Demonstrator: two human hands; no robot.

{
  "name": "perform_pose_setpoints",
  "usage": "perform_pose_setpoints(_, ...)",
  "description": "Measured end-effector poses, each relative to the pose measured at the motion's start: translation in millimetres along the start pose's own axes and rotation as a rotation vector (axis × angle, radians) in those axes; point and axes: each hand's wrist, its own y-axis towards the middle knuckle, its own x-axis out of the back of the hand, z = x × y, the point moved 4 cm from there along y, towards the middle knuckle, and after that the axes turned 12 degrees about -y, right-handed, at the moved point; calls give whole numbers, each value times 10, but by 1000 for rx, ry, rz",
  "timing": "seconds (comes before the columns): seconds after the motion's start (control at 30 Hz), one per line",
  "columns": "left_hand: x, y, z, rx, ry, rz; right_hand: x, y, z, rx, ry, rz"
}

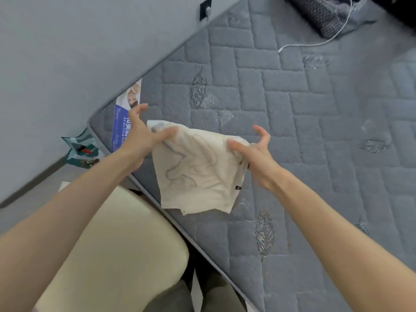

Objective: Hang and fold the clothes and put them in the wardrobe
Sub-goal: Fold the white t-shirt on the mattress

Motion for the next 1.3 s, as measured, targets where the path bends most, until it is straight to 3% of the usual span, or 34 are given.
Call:
perform_pose_setpoints(0.1, 265, -170, -329, -168, 158, 159, -114, -17, 522, 196, -462, 29)
perform_pose_setpoints(0.2, 418, -240, -583, -245, 65, 76, -198, -18, 1051, 387, -716, -108)
perform_pose_setpoints(0.33, 488, -157, -964, -414, 178, -111, -351, -92, 1588, 628, -739, -313)
perform_pose_setpoints(0.43, 451, -183, -1006, -487, 134, -143, -339, -142, 1622, 697, -696, -427)
perform_pose_setpoints(0.5, 395, -226, -870, -494, 139, -139, -273, -135, 1487, 728, -714, -418)
perform_pose_setpoints(0.6, 254, -245, -456, -413, 206, -68, -135, -59, 1060, 666, -788, -328)
perform_pose_setpoints(0.7, 73, -296, 160, -246, 351, 44, -60, -22, 364, 484, -861, -217)
perform_pose_setpoints(0.9, -156, -631, 1348, 43, 678, 470, 104, -82, -941, 139, -1160, 11)
perform_pose_setpoints(0.97, -164, -664, 1479, 107, 715, 519, 141, -116, -1118, 83, -1228, 104)
perform_pose_setpoints(1.03, -192, -581, 1482, 125, 712, 467, 196, -57, -1152, 40, -1250, 114)
perform_pose_setpoints(1.1, -181, -422, 1403, 103, 598, 294, 249, 92, -1057, 31, -1238, 52)
perform_pose_setpoints(1.2, -117, -104, 1245, 11, 258, -59, 291, 388, -821, 82, -1057, -228)
perform_pose_setpoints(1.3, -150, 191, 1259, 27, 84, -230, 224, 582, -739, 123, -755, -412)
